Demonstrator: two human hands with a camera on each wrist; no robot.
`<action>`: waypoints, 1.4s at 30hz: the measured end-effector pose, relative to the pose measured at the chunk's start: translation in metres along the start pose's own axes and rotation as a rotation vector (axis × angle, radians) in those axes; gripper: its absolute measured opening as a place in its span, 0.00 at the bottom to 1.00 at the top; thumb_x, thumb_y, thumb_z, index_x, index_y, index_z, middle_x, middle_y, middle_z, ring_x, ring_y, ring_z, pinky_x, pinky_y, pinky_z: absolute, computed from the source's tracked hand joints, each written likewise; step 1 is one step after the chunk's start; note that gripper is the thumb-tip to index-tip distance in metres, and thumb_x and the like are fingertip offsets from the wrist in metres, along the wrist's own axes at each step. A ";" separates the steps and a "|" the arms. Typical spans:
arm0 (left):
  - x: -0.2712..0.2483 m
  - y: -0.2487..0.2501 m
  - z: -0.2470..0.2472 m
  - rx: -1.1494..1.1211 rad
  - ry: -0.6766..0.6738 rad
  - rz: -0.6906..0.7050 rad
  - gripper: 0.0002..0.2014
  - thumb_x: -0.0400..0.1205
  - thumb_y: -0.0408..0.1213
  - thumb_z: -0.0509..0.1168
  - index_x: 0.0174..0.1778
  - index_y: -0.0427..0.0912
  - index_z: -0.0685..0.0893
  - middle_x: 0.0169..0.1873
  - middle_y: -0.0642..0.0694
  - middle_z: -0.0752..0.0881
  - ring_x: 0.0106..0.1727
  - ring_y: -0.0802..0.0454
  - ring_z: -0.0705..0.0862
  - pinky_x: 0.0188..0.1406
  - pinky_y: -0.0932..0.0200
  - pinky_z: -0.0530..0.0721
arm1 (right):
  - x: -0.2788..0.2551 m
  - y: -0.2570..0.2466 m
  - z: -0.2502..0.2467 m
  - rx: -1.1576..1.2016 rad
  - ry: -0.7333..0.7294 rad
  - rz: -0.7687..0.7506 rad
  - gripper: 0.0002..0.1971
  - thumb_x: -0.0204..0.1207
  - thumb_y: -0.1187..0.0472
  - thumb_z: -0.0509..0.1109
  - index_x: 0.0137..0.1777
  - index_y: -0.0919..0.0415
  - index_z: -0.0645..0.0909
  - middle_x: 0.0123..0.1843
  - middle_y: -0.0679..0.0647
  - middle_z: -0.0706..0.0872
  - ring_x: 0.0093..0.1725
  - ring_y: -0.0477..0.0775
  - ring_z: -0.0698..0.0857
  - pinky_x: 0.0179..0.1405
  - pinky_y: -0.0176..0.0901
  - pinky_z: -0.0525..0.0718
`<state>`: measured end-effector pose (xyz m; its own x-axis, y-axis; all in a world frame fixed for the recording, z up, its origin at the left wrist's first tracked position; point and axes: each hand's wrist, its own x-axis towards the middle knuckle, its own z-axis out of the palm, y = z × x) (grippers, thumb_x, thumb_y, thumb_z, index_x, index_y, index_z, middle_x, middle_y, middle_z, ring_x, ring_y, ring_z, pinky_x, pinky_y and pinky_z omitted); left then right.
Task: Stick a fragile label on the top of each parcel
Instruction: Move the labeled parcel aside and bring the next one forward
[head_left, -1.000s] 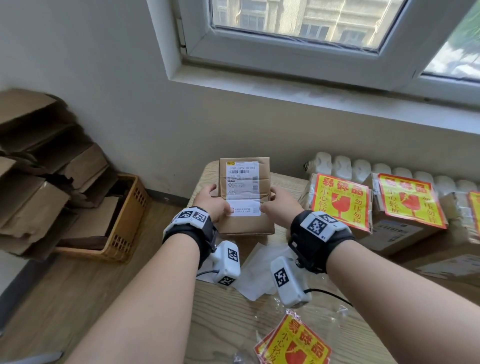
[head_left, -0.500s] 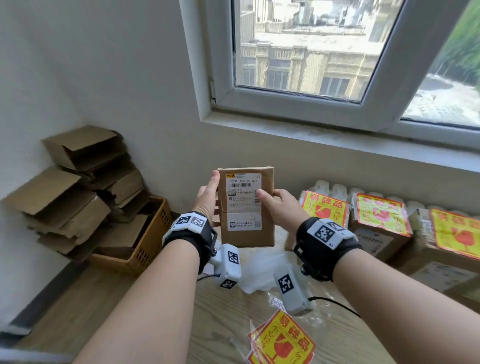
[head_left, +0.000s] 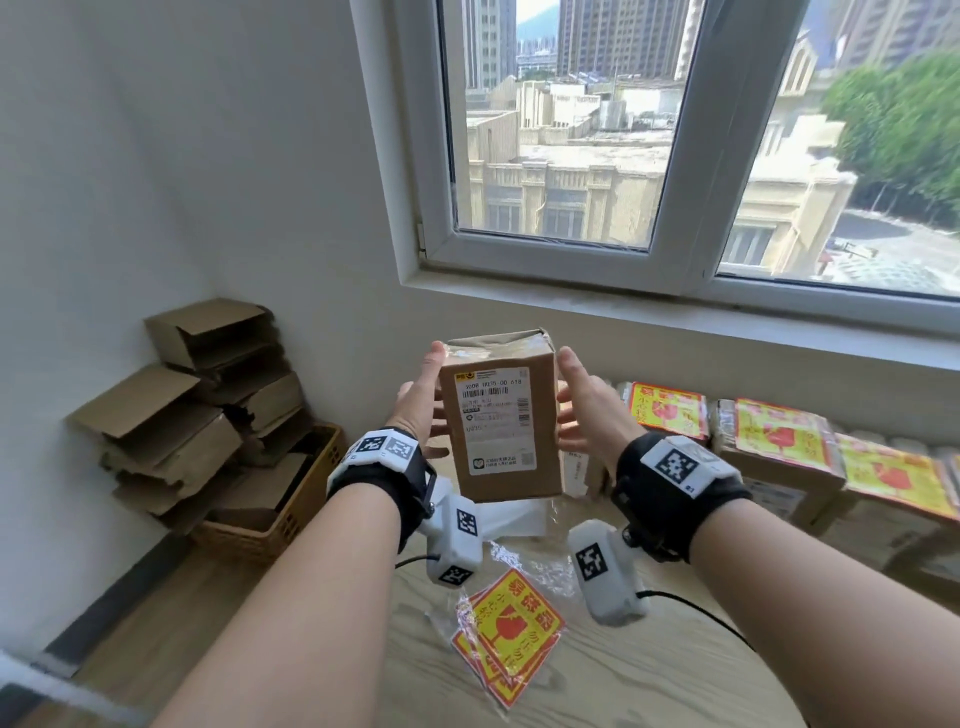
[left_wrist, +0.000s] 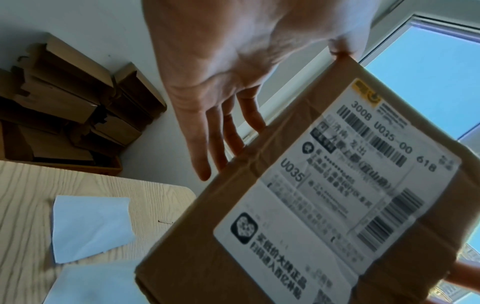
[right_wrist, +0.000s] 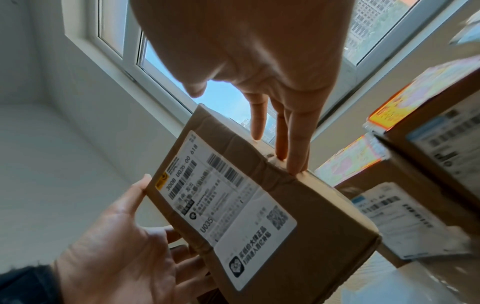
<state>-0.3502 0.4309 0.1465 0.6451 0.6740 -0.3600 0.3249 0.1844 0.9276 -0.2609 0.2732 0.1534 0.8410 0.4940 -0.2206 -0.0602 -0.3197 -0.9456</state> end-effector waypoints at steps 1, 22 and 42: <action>-0.009 -0.001 0.004 -0.002 -0.019 0.012 0.40 0.71 0.76 0.55 0.61 0.44 0.79 0.52 0.41 0.87 0.52 0.44 0.85 0.47 0.47 0.83 | -0.007 0.003 -0.008 0.019 0.010 -0.001 0.38 0.80 0.32 0.48 0.58 0.70 0.78 0.57 0.76 0.84 0.55 0.68 0.87 0.53 0.56 0.86; -0.091 -0.067 0.196 0.370 -0.451 -0.015 0.21 0.78 0.54 0.66 0.50 0.37 0.86 0.40 0.43 0.91 0.43 0.47 0.89 0.49 0.52 0.85 | -0.108 0.133 -0.198 -0.010 0.372 0.283 0.33 0.76 0.30 0.55 0.58 0.62 0.77 0.46 0.58 0.89 0.47 0.60 0.89 0.52 0.57 0.88; -0.086 -0.137 0.268 0.586 -0.597 -0.117 0.15 0.80 0.46 0.68 0.50 0.36 0.87 0.52 0.38 0.90 0.49 0.45 0.89 0.58 0.50 0.85 | -0.118 0.229 -0.233 0.041 0.434 0.473 0.18 0.82 0.47 0.61 0.55 0.64 0.78 0.52 0.62 0.87 0.50 0.61 0.89 0.54 0.56 0.89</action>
<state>-0.2645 0.1562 0.0238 0.7885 0.1522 -0.5959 0.6125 -0.2824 0.7383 -0.2483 -0.0469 0.0184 0.8592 -0.0672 -0.5072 -0.4909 -0.3873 -0.7804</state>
